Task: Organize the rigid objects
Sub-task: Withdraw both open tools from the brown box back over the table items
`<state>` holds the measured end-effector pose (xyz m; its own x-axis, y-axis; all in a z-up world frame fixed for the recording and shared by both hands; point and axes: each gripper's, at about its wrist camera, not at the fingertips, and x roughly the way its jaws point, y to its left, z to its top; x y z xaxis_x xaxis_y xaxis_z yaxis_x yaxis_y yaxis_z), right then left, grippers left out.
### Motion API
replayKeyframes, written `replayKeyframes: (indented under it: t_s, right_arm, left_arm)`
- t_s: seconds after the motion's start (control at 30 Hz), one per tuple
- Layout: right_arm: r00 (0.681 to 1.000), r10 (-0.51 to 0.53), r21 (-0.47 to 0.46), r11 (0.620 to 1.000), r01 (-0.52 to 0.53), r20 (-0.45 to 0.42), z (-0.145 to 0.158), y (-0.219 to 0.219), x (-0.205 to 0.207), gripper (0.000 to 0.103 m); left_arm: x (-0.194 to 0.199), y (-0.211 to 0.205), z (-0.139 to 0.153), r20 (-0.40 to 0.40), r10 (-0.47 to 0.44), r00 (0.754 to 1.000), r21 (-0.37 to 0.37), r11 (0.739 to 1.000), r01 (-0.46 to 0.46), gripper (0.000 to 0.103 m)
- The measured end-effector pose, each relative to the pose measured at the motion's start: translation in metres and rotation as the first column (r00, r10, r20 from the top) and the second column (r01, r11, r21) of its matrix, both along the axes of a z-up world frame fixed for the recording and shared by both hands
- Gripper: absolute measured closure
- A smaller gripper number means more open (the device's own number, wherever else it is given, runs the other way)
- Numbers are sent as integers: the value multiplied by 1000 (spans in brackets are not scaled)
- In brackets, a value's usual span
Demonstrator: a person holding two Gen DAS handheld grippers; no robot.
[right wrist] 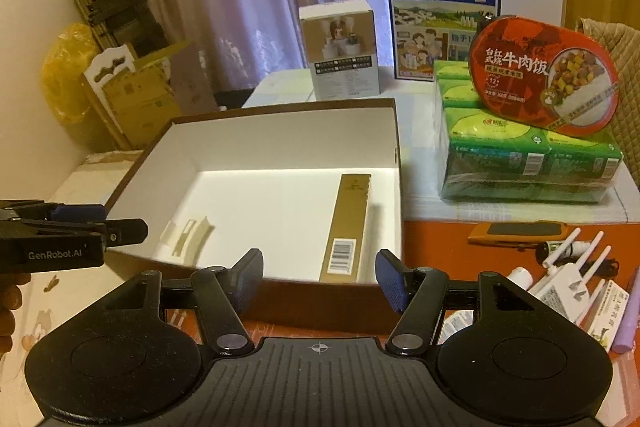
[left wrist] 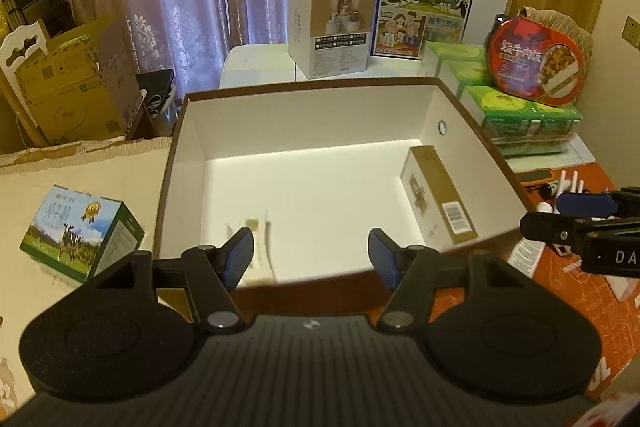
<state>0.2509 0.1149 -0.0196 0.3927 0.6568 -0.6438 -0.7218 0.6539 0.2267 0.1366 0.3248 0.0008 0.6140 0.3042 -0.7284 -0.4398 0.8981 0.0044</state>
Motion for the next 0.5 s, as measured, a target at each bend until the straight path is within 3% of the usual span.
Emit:
replayKeyframes:
  t_s: [0.5]
  right_arm:
    - [995,92,-5,996,-93,-44,-6,-73,-4,43]
  left_arm:
    - [-14,-84,-12,-33,6,999,-49,999,-7,43]
